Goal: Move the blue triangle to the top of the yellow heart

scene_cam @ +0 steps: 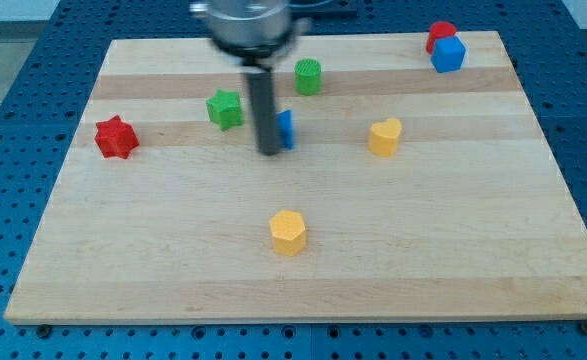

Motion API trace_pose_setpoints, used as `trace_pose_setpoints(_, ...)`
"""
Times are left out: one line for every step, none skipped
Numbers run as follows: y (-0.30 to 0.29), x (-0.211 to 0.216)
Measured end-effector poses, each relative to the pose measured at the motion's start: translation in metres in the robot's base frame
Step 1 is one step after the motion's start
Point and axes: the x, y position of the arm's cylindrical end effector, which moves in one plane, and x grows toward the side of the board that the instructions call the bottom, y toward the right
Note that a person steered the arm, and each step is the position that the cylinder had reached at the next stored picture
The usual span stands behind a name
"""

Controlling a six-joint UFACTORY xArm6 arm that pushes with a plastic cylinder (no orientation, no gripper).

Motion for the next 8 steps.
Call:
trace_pose_setpoints(0.062, -0.010)
trace_pose_setpoints(0.051, -0.004)
trace_pose_setpoints(-0.003, 0.001)
trace_pose_setpoints(-0.048, 0.006)
trace_pose_setpoints(-0.035, -0.021)
trace_pose_setpoints(0.024, -0.054)
trace_pose_setpoints(0.078, -0.063)
trace_pose_setpoints(0.057, -0.064)
